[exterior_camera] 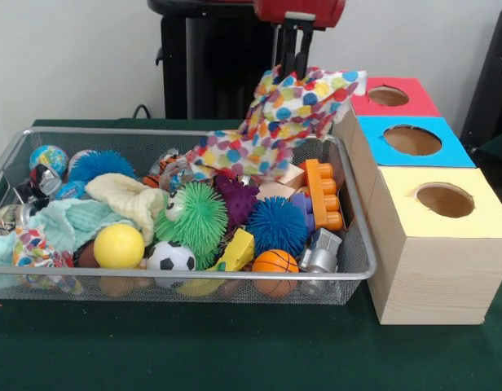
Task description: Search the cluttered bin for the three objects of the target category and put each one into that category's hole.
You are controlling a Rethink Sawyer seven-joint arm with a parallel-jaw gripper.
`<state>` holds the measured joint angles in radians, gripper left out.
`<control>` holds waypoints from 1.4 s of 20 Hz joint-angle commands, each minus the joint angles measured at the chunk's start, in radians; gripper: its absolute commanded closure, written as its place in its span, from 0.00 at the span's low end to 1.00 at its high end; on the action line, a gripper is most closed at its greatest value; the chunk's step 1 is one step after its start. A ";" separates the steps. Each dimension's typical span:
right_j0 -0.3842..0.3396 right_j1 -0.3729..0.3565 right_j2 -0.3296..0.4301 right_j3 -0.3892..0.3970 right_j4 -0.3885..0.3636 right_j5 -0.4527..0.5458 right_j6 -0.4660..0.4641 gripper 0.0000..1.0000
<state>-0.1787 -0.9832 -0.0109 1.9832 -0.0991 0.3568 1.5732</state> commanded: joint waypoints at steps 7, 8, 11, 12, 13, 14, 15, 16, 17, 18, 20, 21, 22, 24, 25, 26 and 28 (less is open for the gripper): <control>-0.046 -0.046 0.228 0.127 0.184 0.006 0.141 1.00; -0.054 -0.050 0.245 0.135 0.197 0.003 0.136 1.00; -0.043 -0.065 0.245 0.127 0.218 0.026 0.143 1.00; -0.032 -0.074 0.234 0.120 0.222 0.044 0.150 1.00; -0.025 -0.083 0.228 0.119 0.229 0.058 0.155 1.00; -0.018 -0.090 0.224 0.115 0.237 0.070 0.160 1.00; -0.011 -0.094 0.223 0.113 0.245 0.078 0.164 1.00; -0.004 -0.096 0.225 0.112 0.252 0.081 0.169 1.00; -0.006 -0.098 0.238 0.116 0.268 0.081 0.168 1.00; -0.013 -0.094 0.258 0.126 0.285 0.067 0.164 1.00; -0.008 -0.103 0.275 0.130 0.314 0.075 0.166 1.00; -0.008 -0.103 0.286 0.134 0.328 0.071 0.168 1.00; -0.002 -0.107 0.291 0.133 0.341 0.074 0.173 1.00; 0.014 -0.108 0.291 0.127 0.359 0.075 0.188 1.00; 0.014 -0.106 0.303 0.133 0.377 0.069 0.189 1.00; 0.025 -0.107 0.298 0.126 0.385 0.070 0.198 1.00; 0.045 -0.106 0.295 0.126 0.406 0.062 0.214 1.00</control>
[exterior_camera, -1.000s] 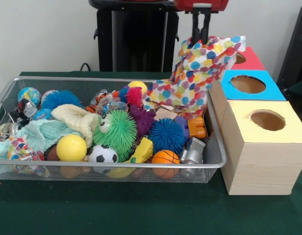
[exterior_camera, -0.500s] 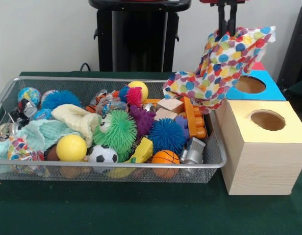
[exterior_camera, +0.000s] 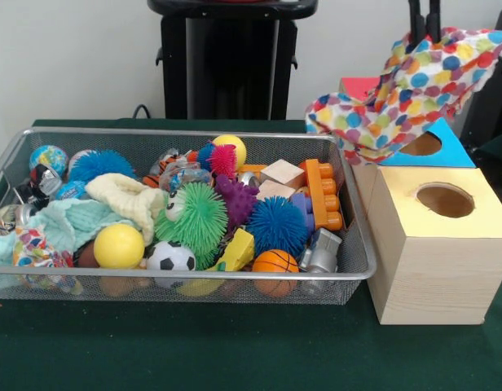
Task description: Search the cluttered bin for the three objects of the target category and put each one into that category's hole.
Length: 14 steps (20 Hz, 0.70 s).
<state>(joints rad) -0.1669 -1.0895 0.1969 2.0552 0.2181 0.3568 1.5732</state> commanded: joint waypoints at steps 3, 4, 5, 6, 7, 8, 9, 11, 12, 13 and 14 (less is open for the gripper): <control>0.066 0.020 0.080 0.044 0.108 0.035 0.234 1.00; 0.076 0.032 0.077 0.041 0.111 0.017 0.238 1.00; 0.089 0.043 0.070 0.030 0.113 0.008 0.243 1.00; 0.101 0.058 0.060 0.022 0.109 -0.006 0.246 1.00; 0.121 0.075 0.037 0.000 0.097 -0.013 0.249 1.00; 0.129 0.097 0.027 -0.009 0.089 -0.035 0.244 1.00; 0.141 0.123 0.005 -0.029 0.074 -0.055 0.239 1.00; 0.142 0.173 0.004 -0.044 0.062 -0.107 0.223 1.00; 0.155 0.201 -0.013 -0.059 0.050 -0.138 0.220 1.00; 0.161 0.225 -0.021 -0.066 0.046 -0.165 0.219 1.00; 0.191 0.252 -0.066 -0.093 0.038 -0.171 0.225 1.00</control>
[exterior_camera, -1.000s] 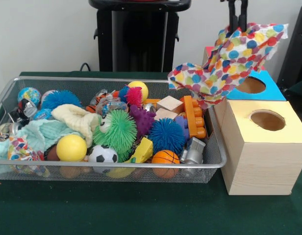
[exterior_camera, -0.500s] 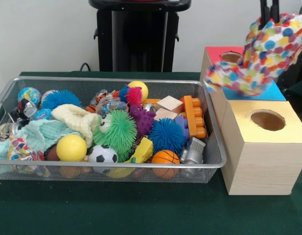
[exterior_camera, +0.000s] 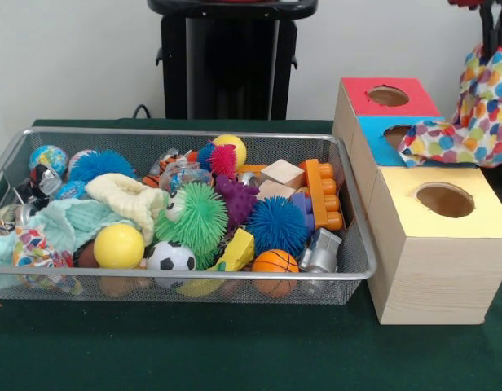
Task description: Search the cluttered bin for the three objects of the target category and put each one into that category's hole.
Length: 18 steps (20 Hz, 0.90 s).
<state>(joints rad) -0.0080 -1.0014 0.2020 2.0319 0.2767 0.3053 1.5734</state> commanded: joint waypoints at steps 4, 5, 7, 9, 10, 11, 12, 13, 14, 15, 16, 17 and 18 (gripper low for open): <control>0.124 0.257 -0.210 -0.135 -0.022 -0.176 0.226 1.00; 0.140 0.274 -0.240 -0.144 -0.016 -0.189 0.225 1.00; 0.165 0.291 -0.284 -0.157 -0.008 -0.193 0.218 1.00; 0.195 0.293 -0.336 -0.167 0.003 -0.179 0.215 1.00; 0.211 0.287 -0.362 -0.172 0.006 -0.158 0.215 1.00; 0.225 0.288 -0.384 -0.179 0.009 -0.150 0.213 1.00; 0.231 0.290 -0.395 -0.185 0.010 -0.140 0.210 1.00; 0.247 0.290 -0.423 -0.202 0.013 -0.113 0.212 1.00; 0.253 0.291 -0.436 -0.211 0.014 -0.100 0.211 1.00; 0.272 0.293 -0.469 -0.237 0.016 -0.066 0.212 1.00; 0.276 0.294 -0.478 -0.246 0.016 -0.053 0.211 1.00; 0.287 0.296 -0.495 -0.261 0.020 -0.035 0.215 1.00; 0.294 0.298 -0.507 -0.271 0.021 -0.017 0.217 1.00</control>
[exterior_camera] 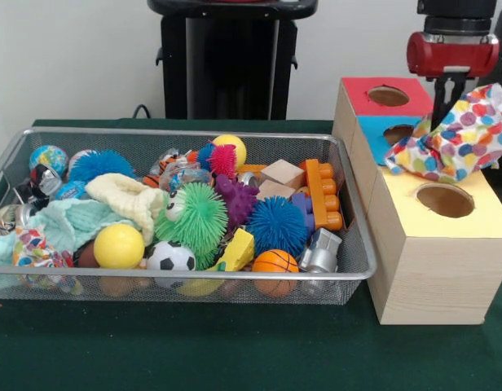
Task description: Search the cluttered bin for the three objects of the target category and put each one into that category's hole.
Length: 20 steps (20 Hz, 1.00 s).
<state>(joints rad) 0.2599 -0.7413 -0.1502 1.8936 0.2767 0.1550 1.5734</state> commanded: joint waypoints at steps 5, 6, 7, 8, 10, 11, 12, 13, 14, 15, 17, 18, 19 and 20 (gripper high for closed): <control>-0.003 0.011 -0.109 -0.152 0.039 0.160 0.219 1.00; -0.019 0.008 -0.084 -0.154 0.042 0.144 0.213 1.00; -0.038 0.004 -0.055 -0.155 0.047 0.120 0.208 1.00; -0.060 0.010 -0.030 -0.159 0.046 0.092 0.199 1.00; -0.084 0.024 -0.005 -0.184 0.033 0.081 0.175 1.00; -0.079 0.031 -0.008 -0.206 0.033 0.100 0.174 1.00; -0.075 0.037 -0.011 -0.227 0.033 0.118 0.173 1.00; -0.082 0.046 0.001 -0.227 0.036 0.107 0.177 1.00; -0.085 0.057 0.008 -0.235 0.042 0.104 0.185 1.00; -0.084 0.069 0.011 -0.238 0.044 0.090 0.192 1.00; -0.085 0.090 0.020 -0.238 0.048 0.062 0.204 1.00; -0.084 0.097 0.020 -0.239 0.048 0.052 0.207 1.00; -0.082 0.105 0.020 -0.240 0.048 0.042 0.211 1.00; -0.083 0.107 0.025 -0.235 0.048 0.033 0.213 1.00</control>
<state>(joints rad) 0.1955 -0.7086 -0.2185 1.6979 0.2889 0.1982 1.5734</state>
